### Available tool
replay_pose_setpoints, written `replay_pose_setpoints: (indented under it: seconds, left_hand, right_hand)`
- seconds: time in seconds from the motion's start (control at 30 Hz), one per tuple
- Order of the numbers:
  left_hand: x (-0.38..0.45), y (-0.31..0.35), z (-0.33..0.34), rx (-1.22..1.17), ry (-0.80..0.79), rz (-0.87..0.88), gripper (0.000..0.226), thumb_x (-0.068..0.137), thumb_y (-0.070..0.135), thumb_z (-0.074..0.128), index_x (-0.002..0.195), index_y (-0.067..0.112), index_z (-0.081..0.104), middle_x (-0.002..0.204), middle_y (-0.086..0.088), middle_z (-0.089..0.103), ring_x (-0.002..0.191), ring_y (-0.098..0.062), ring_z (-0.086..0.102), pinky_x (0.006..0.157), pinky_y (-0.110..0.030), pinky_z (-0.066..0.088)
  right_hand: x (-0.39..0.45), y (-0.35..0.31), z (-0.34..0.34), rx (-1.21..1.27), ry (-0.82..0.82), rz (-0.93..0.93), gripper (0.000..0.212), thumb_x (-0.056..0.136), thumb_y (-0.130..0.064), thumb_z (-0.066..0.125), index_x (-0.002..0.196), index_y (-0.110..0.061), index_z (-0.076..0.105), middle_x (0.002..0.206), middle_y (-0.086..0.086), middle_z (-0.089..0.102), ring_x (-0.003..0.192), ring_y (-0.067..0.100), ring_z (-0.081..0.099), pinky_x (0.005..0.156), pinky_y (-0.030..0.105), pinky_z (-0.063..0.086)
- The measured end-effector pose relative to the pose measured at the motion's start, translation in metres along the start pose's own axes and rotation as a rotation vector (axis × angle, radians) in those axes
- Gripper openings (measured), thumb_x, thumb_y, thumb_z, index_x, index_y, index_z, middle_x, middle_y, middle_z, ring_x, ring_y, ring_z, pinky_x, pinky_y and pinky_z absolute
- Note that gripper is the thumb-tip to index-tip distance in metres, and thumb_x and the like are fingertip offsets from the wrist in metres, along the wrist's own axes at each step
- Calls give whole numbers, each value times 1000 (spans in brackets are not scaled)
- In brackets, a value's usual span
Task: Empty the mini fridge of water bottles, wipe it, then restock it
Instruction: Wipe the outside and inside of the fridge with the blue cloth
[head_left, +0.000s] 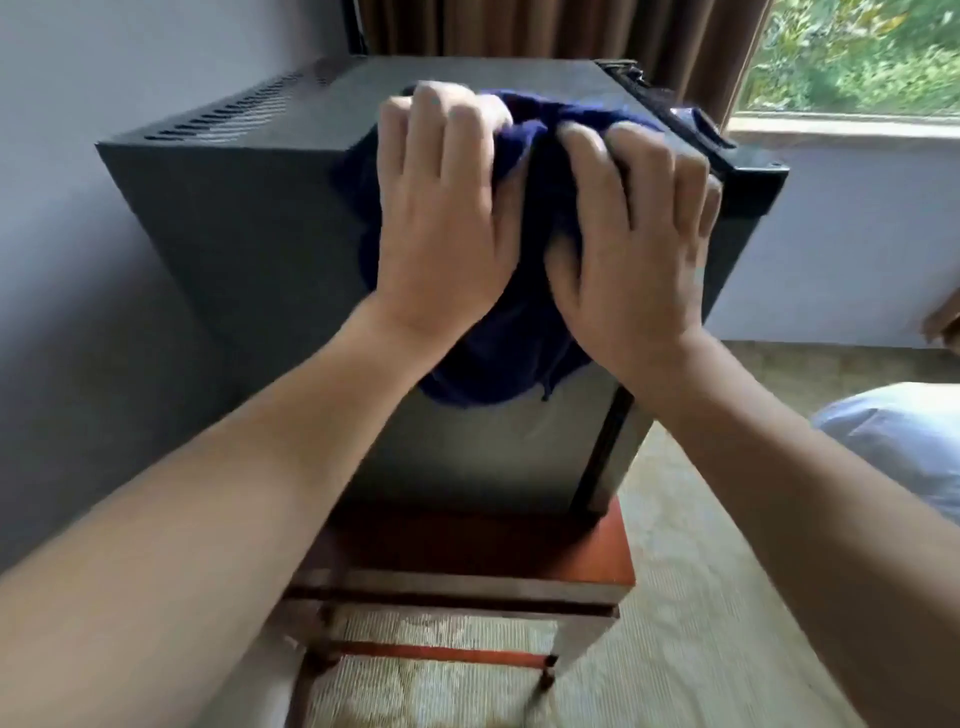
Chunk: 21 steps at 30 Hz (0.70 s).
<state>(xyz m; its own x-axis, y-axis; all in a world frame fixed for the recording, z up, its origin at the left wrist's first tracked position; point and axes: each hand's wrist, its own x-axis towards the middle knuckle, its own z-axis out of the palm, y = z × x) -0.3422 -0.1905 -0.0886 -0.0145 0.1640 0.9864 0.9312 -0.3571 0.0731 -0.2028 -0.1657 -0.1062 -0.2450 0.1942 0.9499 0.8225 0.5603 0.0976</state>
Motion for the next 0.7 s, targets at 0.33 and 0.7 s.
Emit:
replay_pose_setpoints:
  seconds: [0.33,0.7]
  left_hand:
    - [-101,-10,30,-11,-14,146,41,100,39,42,99,1,58,94,-20,65,87,-33,56,85,-39,41]
    - [-412,-3,34,21,-782,-96,36,88,32,51,117,10,48,114,-13,60,110,-27,50,103,-35,36]
  right_hand:
    - [-109,4,45,-51,96,24,41,87,-28,53,125,-15,51,122,5,42,109,29,43,89,43,38]
    - [-397,-31,79,59,-487,136,48,82,-25,55,128,-12,48,125,6,44,113,32,44,103,48,36]
